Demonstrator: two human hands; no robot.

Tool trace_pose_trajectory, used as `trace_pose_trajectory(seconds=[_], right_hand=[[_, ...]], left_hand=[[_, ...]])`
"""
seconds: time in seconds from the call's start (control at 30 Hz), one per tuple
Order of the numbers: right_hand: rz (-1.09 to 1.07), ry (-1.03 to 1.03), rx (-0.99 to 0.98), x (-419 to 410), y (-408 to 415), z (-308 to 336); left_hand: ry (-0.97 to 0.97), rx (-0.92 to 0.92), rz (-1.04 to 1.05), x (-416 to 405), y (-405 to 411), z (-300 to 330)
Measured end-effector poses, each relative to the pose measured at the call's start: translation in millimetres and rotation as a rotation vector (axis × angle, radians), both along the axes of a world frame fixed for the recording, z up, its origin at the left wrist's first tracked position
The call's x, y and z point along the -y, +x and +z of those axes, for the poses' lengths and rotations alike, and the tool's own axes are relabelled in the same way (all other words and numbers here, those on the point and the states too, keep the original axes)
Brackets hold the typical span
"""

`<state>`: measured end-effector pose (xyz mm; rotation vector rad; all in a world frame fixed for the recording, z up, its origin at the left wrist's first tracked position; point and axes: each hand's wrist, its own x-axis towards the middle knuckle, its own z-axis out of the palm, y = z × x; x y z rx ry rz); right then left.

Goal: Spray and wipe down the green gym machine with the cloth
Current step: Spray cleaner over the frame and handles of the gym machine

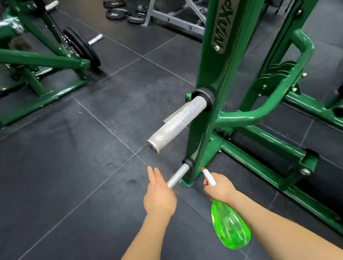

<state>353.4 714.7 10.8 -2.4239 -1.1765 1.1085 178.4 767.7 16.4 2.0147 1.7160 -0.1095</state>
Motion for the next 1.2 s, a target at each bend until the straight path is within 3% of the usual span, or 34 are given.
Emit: trace_pose_trajectory(seconds=[0.23, 0.4, 0.77, 0.97, 1.2], right_hand=[[-0.096, -0.062, 0.008, -10.5, 9.8, -79.7], [-0.19, -0.043, 0.013, -7.8, 21.0, -114.9], [-0.092, -0.063, -0.046, 7.4, 16.2, -116.9], [-0.138, 0.03, -0.033, -16.1, 0.1, -120.1], [-0.245, -0.046, 0.0, -35.8, -33.5, -135.8]], left_hand=[[-0.029, -0.101, -0.304, 11.3, -0.7, -75.3], [-0.076, -0.144, -0.328, 19.9, 2.8, -109.9], [-0.179, -0.2, -0.379, 15.5, 7.6, -117.1], [-0.207, -0.237, -0.44, -8.2, 0.4, -127.2], [-0.201, -0.185, -0.549, -53.4, -27.5, -144.1]])
